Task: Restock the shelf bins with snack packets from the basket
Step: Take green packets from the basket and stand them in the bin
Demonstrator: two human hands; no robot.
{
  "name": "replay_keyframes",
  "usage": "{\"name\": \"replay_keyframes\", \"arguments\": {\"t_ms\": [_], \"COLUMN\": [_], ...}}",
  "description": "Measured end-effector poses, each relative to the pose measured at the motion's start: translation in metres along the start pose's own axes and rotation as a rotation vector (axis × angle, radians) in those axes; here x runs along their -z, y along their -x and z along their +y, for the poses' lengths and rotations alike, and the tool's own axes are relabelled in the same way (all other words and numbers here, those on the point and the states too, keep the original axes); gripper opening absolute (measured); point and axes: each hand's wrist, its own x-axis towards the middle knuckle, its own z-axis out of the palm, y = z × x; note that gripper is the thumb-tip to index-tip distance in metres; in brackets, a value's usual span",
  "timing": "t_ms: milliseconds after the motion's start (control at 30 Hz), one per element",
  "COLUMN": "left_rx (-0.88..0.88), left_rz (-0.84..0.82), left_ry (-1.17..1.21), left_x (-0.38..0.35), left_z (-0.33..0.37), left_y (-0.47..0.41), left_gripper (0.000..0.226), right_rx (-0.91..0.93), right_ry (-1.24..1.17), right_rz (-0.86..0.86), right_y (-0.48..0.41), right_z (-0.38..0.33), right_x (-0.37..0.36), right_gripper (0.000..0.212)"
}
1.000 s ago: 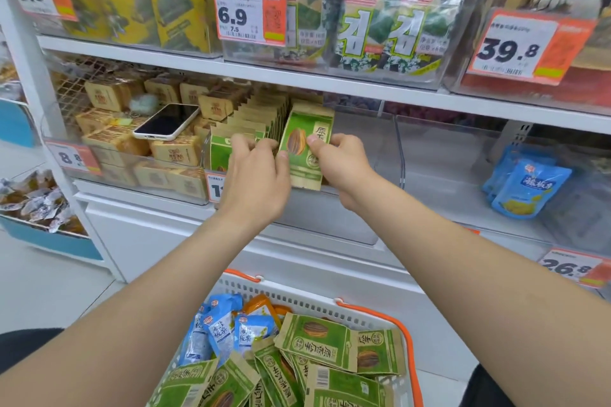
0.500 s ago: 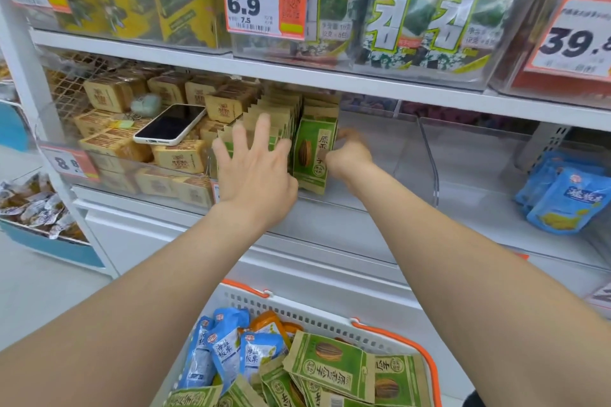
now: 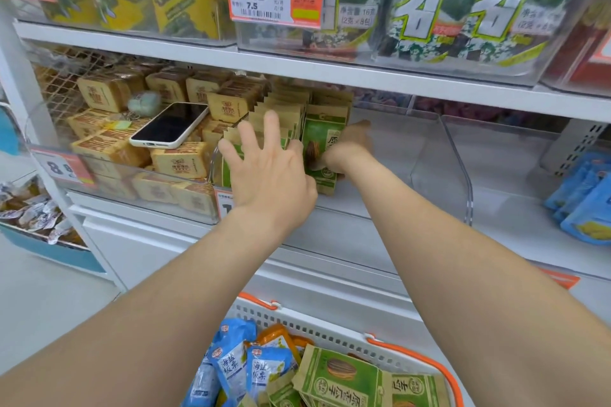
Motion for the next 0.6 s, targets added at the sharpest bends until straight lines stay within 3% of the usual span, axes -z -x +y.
{"name": "replay_keyframes", "arguments": {"t_ms": [133, 233, 333, 433, 600], "left_rx": [0.009, 0.005, 0.001, -0.007, -0.037], "left_rz": [-0.007, -0.008, -0.005, -0.009, -0.027], "left_ry": [-0.003, -0.010, -0.021, -0.016, 0.008], "left_x": [-0.001, -0.002, -0.002, -0.001, 0.000], "left_z": [0.002, 0.001, 0.000, 0.000, -0.001], "left_y": [-0.001, 0.000, 0.001, 0.002, 0.006], "left_gripper": [0.034, 0.035, 0.037, 0.037, 0.036], "right_rx": [0.033, 0.038, 0.077, 0.075, 0.100], "right_ry": [0.012, -0.069, -0.019, -0.009, 0.089], "right_rz": [0.000, 0.075, 0.002, -0.169, -0.204], "right_y": [-0.007, -0.009, -0.007, -0.001, 0.005], "right_z": [0.006, 0.009, 0.009, 0.006, 0.008], "right_x": [0.002, 0.000, -0.005, -0.009, -0.001], "right_gripper": [0.074, 0.080, 0.086, 0.070, 0.057]}}
